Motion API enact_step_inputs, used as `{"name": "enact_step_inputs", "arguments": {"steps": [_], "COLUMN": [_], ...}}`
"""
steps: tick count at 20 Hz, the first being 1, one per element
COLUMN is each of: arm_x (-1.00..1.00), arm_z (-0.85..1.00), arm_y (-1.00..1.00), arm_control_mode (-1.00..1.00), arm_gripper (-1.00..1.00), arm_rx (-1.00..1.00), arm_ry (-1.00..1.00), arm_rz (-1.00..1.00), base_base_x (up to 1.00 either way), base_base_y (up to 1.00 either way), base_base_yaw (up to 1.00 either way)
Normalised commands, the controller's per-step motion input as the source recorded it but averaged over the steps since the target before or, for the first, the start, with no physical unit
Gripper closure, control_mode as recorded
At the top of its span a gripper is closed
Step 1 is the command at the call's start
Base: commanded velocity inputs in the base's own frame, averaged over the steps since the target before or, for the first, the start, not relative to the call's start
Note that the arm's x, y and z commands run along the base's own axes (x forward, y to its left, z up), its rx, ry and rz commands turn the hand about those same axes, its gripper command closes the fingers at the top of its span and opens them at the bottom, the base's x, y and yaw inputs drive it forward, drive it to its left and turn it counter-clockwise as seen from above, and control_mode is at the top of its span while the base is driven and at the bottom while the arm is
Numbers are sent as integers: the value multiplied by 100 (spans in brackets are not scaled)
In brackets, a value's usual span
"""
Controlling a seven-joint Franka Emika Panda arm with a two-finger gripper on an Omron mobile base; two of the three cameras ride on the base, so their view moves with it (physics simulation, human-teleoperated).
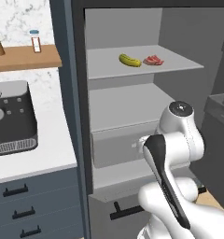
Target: Place one cucumber and one steak in each tupperware on the nearby counter, to pack two identical lunches.
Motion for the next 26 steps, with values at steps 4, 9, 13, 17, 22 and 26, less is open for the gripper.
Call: {"name": "enact_step_inputs", "arguments": {"steps": [4,9,13,17,22,26], "arm_x": [4,0,-1,1,18,26], "arm_z": [1,30,50,75,74,65], "arm_y": [-15,-14,0,0,0,0], "arm_control_mode": [-100,-100,-100,-100,-100,-100], "arm_gripper": [-100,-100,-100,-100,-100,-100], "arm_rx": [1,0,0,0,0,0], "arm_ry": [-8,-35,-41,-17,-1,0], "arm_rz": [0,0,0,3,2,3], "base_base_x": [26,0,0,0,0,0], "base_base_y": [-14,0,0,0,0,0], "base_base_yaw": [0,0,0,0,0,0]}}
